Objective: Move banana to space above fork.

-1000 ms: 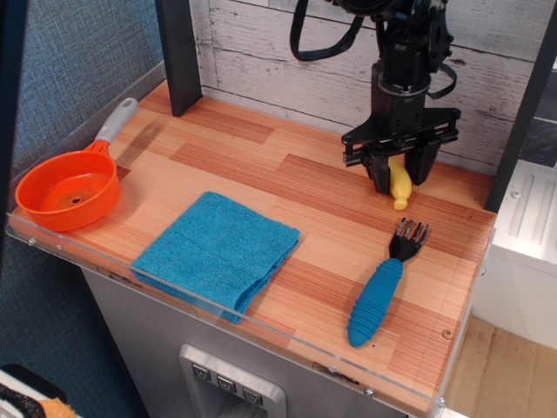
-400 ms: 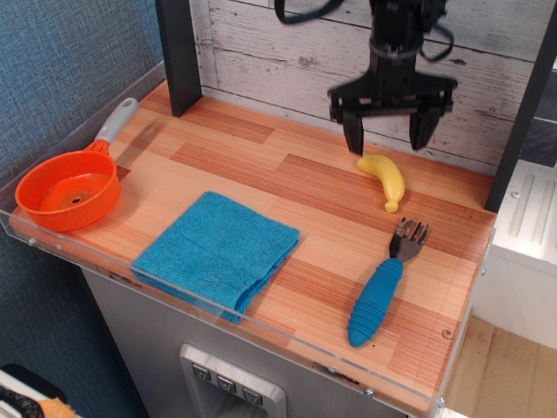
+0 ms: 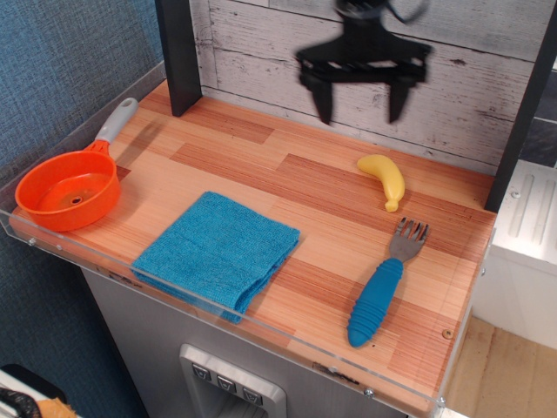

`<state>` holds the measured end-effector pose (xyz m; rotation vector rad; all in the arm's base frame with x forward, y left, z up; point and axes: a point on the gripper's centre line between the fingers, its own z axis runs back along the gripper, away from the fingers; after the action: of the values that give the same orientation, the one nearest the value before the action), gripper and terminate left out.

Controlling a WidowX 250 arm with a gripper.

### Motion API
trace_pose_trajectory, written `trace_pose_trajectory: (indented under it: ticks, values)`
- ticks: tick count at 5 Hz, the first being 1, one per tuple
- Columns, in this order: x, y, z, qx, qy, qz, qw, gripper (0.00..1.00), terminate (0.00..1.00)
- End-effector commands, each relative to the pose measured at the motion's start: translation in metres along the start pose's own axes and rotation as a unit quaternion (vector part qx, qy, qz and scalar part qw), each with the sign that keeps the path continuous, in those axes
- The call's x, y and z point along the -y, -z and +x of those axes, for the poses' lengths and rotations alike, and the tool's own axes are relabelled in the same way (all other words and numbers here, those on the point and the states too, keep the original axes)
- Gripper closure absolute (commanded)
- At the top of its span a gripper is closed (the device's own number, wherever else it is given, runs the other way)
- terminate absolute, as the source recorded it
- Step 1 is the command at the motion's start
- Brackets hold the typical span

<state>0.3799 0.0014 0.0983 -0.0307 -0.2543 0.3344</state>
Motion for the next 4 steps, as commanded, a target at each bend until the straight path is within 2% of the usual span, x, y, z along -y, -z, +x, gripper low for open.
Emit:
trace_pose_trajectory:
  ticks: [1,2,3,4]
  values:
    - [-0.065,-0.054,-0.004,0.006,0.093,0.015,0.9955,0.0,0.0]
    - [-0.099,-0.063,-0.007,0.006,0.085,0.02,0.9961,0.0,0.0]
    - [-0.132,-0.072,-0.005,0.01,0.047,0.049,0.9977,0.0,0.0]
    - [-0.157,-0.085,0.0,0.022,0.022,0.045,0.9985,0.0,0.0]
